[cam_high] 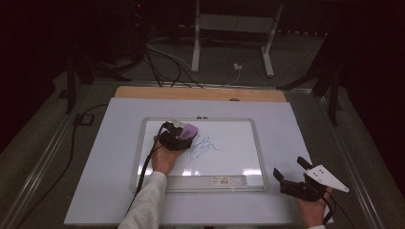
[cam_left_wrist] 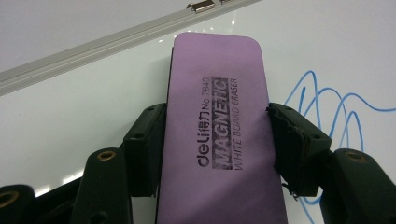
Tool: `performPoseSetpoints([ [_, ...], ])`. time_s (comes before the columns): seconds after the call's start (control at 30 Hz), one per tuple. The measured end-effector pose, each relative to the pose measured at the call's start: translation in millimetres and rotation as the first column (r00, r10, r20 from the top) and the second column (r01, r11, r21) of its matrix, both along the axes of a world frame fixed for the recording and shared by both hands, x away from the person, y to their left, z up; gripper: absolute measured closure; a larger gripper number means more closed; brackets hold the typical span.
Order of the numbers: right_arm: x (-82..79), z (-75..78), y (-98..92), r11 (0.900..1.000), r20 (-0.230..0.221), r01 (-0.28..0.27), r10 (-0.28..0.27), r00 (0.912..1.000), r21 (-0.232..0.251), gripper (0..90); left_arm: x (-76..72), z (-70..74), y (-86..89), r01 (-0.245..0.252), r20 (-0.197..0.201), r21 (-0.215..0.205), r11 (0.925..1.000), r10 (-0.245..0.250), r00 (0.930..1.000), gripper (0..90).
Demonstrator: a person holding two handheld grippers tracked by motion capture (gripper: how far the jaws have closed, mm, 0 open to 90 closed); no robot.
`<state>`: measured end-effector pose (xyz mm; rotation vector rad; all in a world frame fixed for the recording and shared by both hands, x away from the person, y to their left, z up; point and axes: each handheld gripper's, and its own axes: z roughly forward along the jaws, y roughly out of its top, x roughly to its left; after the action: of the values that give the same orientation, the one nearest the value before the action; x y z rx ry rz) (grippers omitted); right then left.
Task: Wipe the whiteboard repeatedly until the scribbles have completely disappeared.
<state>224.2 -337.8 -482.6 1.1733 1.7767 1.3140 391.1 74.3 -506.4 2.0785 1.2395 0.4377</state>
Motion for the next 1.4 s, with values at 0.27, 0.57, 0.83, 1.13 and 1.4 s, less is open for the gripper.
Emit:
performPoseSetpoints([
  [0.27, 0.0, 0.0, 1.5, 1.000, -0.002, -0.004, 0.004, 1.0000, 0.000, 0.2, -6.7, 0.6, -11.4, 0.047, 0.004, 0.016, 0.9988, -0.047, 0.9989, 41.8],
  [0.57, -0.1, 0.2, 0.8, 1.000, 0.002, -0.003, 0.003, 1.0000, -0.001, 0.2, 5.8, 0.5, -13.8, 0.010, 0.009, 0.035, 0.9993, -0.010, 0.9999, 41.8],
  [0.83, -0.3, 0.4, 0.5, 1.000, 0.002, -0.003, 0.003, 1.0000, -0.001, 0.2, -18.0, 2.9, -26.7, 0.083, 0.005, 0.066, 0.9944, -0.084, 0.9965, 41.9],
  [1.13, -0.8, 0.5, 0.7, 1.000, 0.002, -0.003, 0.003, 1.0000, -0.002, 0.2, -43.3, 4.0, -29.0, 0.143, 0.008, 0.078, 0.9867, -0.144, 0.9896, 41.8],
  [1.4, -0.8, 0.5, -0.9, 1.000, 0.001, 0.003, -0.003, 1.0000, 0.002, 0.2, -26.0, 2.1, 0.4, -0.005, -0.014, 0.033, 0.9994, 0.005, 0.9999, 41.9],
])
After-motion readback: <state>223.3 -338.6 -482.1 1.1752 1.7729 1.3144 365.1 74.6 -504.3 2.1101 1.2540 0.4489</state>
